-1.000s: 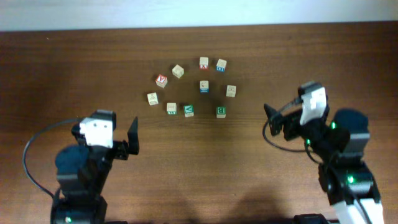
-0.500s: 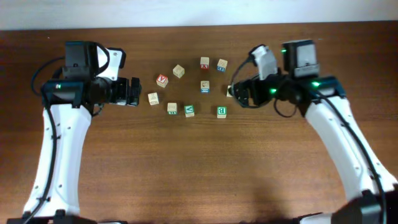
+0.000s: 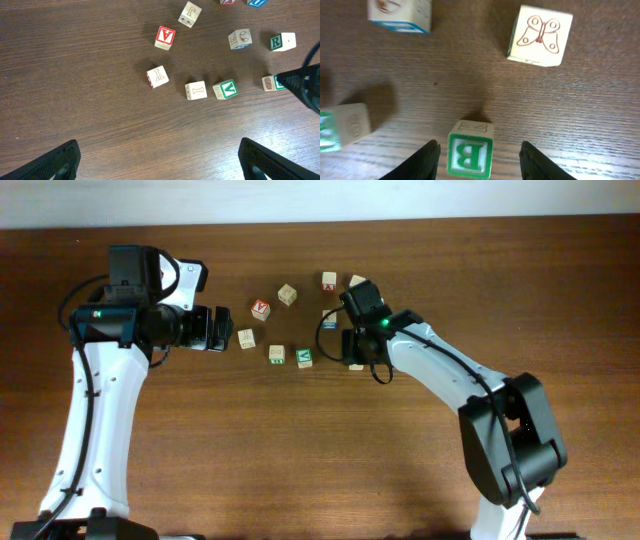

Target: Rotate 5 blocks

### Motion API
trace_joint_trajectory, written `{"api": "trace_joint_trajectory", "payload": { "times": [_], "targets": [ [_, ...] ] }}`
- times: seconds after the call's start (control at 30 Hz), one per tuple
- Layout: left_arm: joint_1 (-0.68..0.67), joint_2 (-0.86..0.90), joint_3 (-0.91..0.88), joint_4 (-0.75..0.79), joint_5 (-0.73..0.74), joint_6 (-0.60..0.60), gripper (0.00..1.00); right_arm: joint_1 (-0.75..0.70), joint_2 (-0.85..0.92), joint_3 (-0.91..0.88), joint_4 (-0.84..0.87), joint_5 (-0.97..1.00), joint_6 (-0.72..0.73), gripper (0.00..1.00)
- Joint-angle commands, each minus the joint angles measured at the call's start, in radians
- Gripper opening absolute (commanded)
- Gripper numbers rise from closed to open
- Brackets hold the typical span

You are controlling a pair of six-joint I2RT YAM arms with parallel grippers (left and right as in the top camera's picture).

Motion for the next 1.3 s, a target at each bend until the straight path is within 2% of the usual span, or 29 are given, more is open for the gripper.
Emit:
{"api": "trace_joint_trajectory", "payload": {
  "times": [0.0,0.1,0.13,0.17,0.27,0.33,0.4,0.5,0.6,0.63,0.67,0.77,0.83,0.9,0.97,1.13,1.27],
  "targets": [
    [0.003,0.004,0.023,-0.002,0.004,0.009,0.99,0.011,0.04,0.013,0.034,0.027,0.023,0.52],
    [0.003,0.004,0.023,-0.002,0.004,0.009,0.99,0.013,0.07,0.013,0.051,-0.002,0.023,0.51],
    [0.003,0.004,0.023,-0.002,0.004,0.01,0.99,0.013,0.07,0.013,0.051,-0.003,0.023,0.46],
    [0.002,0.004,0.023,-0.002,0.004,0.009,0.99,0.014,0.07,0.013,0.048,-0.006,0.028,0.36],
    [0.003,0.004,0.023,-0.002,0.005,0.009,0.99,0.026,0.074,0.013,0.034,-0.007,0.031,0.2],
    [0.002,0.004,0.023,-0.002,0.005,0.01,0.99,0.025,0.047,0.017,-0.047,-0.042,0.038,0.2],
    [0.003,0.004,0.023,-0.002,0.004,0.009,0.99,0.024,0.034,0.017,-0.203,-0.064,0.089,0.21],
    [0.002,0.004,0.023,-0.002,0.005,0.01,0.99,0.024,0.034,0.016,-0.278,-0.116,0.09,0.23],
    [0.003,0.004,0.023,-0.002,0.005,0.009,0.99,0.024,0.034,0.016,-0.298,-0.117,0.09,0.34],
    [0.003,0.004,0.023,-0.002,0.005,0.009,0.99,0.023,0.034,0.018,-0.296,-0.12,0.089,0.43],
    [0.002,0.004,0.023,-0.002,0.005,0.009,0.99,0.016,0.034,0.032,-0.298,-0.12,0.059,0.48],
    [0.003,0.004,0.023,-0.002,0.005,0.01,0.99,-0.02,0.034,0.189,-0.323,-0.12,-0.055,0.54],
    [0.003,0.004,0.023,-0.002,0.004,0.01,0.99,-0.001,0.034,0.258,-0.229,-0.164,-0.098,0.56],
    [0.003,0.004,0.023,-0.002,0.005,0.009,0.99,0.069,0.058,0.257,-0.068,-0.183,-0.095,0.56],
    [0.003,0.004,0.023,-0.002,0.005,0.009,0.99,0.124,0.126,0.257,0.008,-0.138,-0.091,0.56],
    [0.003,0.004,0.023,-0.002,0.004,0.009,0.99,0.169,0.24,0.257,0.036,-0.079,-0.091,0.55],
    [0.003,0.004,0.023,-0.002,0.004,0.01,0.99,0.169,0.238,0.269,-0.007,-0.078,-0.09,0.31]
  ]
}}
